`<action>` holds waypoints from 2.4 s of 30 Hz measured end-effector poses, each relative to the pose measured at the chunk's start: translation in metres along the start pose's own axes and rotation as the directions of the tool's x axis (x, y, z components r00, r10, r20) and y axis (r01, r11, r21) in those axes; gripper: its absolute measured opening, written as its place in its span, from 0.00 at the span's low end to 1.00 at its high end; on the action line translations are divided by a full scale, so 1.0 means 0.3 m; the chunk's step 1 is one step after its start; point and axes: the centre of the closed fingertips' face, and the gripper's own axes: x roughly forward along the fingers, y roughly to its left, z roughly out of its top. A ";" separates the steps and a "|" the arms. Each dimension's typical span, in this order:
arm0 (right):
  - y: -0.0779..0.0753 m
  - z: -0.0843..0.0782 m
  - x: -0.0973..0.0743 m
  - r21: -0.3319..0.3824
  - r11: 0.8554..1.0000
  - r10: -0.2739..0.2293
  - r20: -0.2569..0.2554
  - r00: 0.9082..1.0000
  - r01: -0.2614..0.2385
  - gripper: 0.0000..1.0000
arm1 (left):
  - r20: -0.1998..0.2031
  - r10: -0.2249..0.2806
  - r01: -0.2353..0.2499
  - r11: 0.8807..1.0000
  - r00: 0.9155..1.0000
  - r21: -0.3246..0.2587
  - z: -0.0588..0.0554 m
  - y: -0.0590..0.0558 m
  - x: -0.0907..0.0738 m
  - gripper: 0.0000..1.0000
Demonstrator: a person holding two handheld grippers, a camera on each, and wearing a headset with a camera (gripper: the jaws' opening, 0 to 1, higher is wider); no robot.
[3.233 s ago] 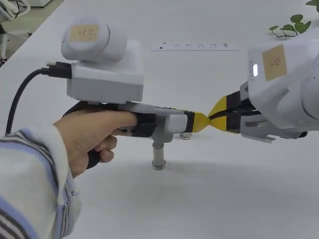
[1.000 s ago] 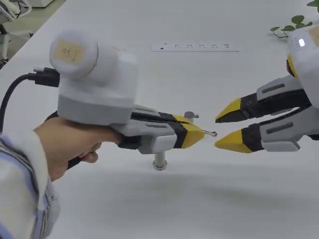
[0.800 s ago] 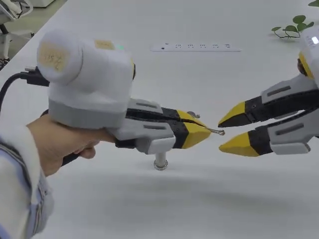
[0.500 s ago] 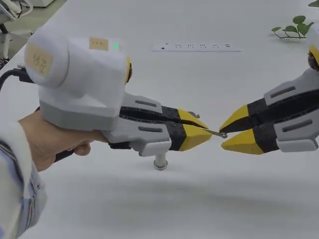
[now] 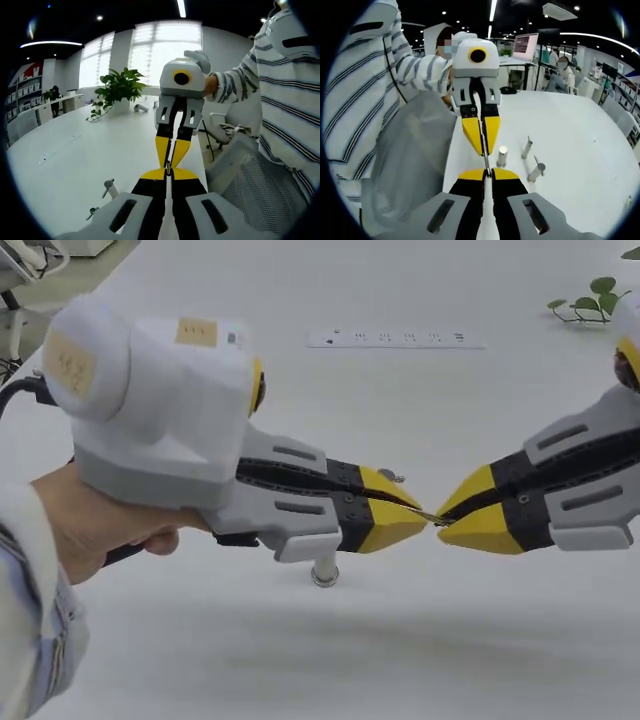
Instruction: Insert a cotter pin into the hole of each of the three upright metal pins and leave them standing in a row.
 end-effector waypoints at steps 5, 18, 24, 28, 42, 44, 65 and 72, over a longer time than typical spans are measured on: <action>0.003 0.002 0.001 0.002 1.000 0.007 -0.001 1.000 -0.007 0.06 | -0.006 -0.002 0.002 1.000 1.000 -0.007 -0.006 0.004 -0.006 0.00; 0.029 -0.011 0.007 0.008 0.999 0.037 -0.022 0.999 -0.037 0.04 | -0.032 -0.032 0.031 0.999 0.999 -0.038 -0.034 -0.009 -0.008 0.01; 0.030 -0.008 0.002 0.022 0.999 0.040 -0.021 0.999 -0.040 0.03 | -0.027 -0.038 0.037 0.998 0.999 -0.046 -0.036 -0.018 -0.006 0.01; 0.029 -0.010 0.004 0.024 0.999 0.032 -0.029 0.999 -0.032 0.03 | -0.018 -0.031 0.030 0.997 0.999 -0.070 -0.040 -0.018 -0.008 0.01; 0.016 -0.032 0.035 0.056 0.998 0.021 -0.101 0.995 -0.016 0.03 | -0.004 0.024 -0.024 0.994 1.000 -0.103 -0.057 0.014 -0.022 0.12; 0.014 -0.039 0.041 0.060 0.998 0.017 -0.117 0.993 -0.010 0.03 | -0.010 0.060 -0.061 0.995 0.998 -0.085 -0.066 0.038 -0.031 0.17; -0.031 -0.118 0.104 0.128 0.990 -0.026 -0.228 0.973 0.056 0.03 | -0.139 0.235 -0.242 0.970 0.962 -0.036 -0.255 0.164 -0.113 0.35; -0.042 -0.135 0.116 0.154 0.984 -0.045 -0.249 0.967 0.085 0.03 | -0.174 0.253 -0.264 0.963 0.952 -0.045 -0.334 0.195 -0.108 0.35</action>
